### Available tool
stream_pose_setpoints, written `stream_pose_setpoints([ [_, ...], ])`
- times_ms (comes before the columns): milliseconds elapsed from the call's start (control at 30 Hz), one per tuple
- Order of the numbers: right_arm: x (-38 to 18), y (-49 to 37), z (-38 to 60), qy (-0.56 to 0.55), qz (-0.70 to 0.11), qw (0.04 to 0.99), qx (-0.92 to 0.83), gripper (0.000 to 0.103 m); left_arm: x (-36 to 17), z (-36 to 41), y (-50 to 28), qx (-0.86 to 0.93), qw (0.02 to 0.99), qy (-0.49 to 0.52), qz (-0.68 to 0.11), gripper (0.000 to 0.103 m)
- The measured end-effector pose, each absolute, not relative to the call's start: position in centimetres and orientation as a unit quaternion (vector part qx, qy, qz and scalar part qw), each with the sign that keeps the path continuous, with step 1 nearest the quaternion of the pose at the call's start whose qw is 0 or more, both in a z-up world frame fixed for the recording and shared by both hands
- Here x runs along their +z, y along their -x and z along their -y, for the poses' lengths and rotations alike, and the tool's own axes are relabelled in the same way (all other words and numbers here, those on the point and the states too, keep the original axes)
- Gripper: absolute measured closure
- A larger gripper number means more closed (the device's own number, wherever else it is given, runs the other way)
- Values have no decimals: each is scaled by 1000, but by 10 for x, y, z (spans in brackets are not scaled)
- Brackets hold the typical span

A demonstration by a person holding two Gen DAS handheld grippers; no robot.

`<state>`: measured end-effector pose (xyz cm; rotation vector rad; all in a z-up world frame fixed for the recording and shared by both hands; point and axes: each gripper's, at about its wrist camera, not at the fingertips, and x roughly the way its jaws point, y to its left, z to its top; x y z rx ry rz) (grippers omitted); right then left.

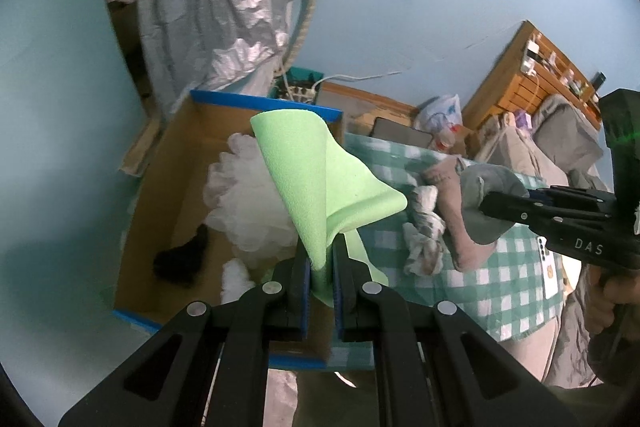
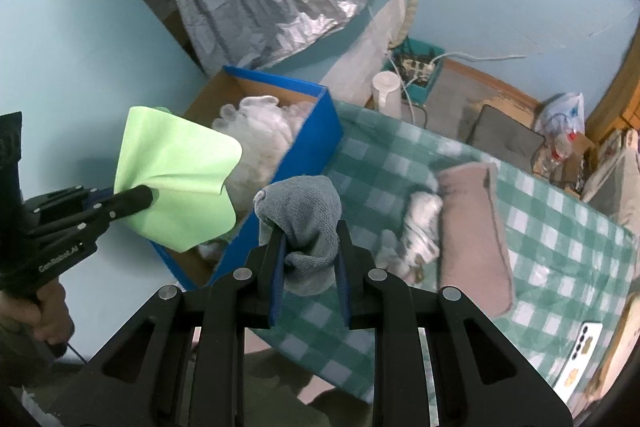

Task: Organize soft objects
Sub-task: 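Carry the light green cloth and grey sock with both tools over the box, then lower and open both tools to drop the cloth and sock into the box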

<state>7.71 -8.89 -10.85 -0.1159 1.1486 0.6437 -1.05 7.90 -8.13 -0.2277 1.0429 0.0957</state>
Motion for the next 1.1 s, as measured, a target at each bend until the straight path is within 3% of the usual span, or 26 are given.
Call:
stream_pose_setpoints([
  [567,-107,-79,0,88,-522,769,359,83,-86,-136,25,86,856,125,-494,94],
  [1100,-141,-74,-52,96,-553,738,374,83,-116,-169,28,92,839,127,-522,94],
])
